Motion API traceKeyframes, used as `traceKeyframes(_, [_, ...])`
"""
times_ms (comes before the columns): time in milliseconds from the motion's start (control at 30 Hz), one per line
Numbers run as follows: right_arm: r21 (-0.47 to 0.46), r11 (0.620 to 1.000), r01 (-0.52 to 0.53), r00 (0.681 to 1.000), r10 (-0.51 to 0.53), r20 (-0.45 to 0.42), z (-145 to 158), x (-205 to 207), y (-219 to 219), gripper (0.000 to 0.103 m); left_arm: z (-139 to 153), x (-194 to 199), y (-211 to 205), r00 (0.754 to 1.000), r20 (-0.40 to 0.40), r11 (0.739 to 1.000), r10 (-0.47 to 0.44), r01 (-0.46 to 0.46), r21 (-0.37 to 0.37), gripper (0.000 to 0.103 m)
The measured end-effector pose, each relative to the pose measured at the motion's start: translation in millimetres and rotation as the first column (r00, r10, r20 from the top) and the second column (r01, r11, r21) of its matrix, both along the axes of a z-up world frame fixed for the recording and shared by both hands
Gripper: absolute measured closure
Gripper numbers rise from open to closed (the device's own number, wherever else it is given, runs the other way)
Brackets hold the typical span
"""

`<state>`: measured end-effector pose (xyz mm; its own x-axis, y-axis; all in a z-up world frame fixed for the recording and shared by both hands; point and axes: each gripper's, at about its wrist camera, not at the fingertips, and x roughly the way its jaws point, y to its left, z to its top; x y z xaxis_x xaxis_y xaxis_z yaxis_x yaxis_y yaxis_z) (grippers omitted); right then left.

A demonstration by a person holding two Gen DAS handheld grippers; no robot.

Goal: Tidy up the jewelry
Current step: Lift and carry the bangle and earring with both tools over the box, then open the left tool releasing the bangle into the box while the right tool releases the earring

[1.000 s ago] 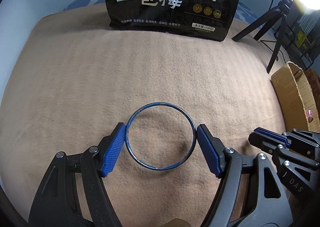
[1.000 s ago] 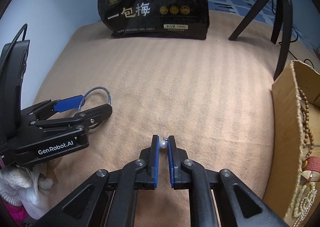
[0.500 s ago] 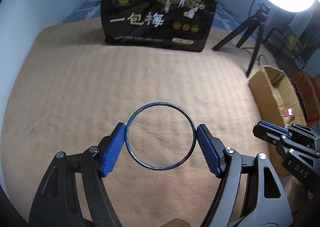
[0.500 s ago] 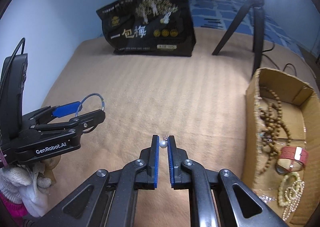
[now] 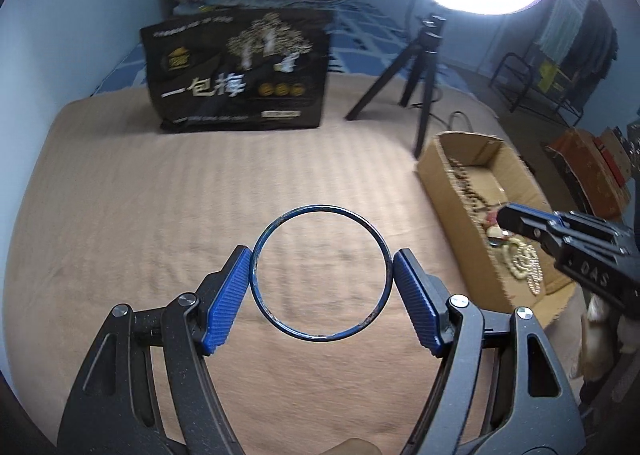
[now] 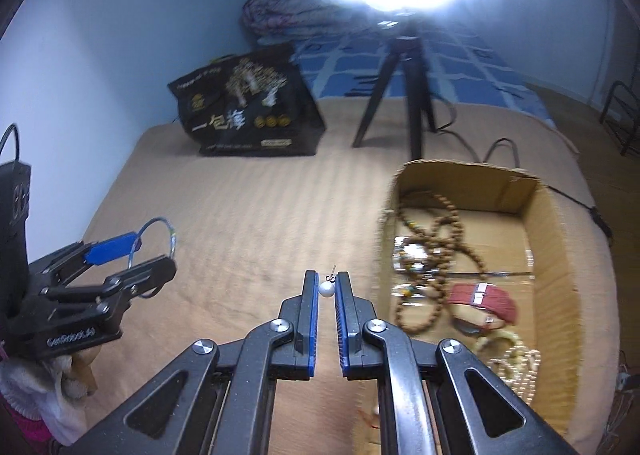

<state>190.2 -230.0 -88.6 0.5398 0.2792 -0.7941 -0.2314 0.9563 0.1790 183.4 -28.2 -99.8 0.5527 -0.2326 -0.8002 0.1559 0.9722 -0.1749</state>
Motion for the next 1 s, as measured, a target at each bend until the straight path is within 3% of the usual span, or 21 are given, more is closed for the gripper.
traceKeyframes(400, [-0.009,0.996,0.084,0.996,-0.084,0.042,18,-7,-56,0.097,18,-19,-61,0.994,0.051,0.996,-0.092,0.093,-0.012,0.029])
traceKeyframes(1000, [-0.019,0.984,0.178,0.983,-0.176,0.055,19,-6,-109,0.097,16,-33,-133,0.979,0.065,0.98,-0.195,0.196,-0.017,0.029])
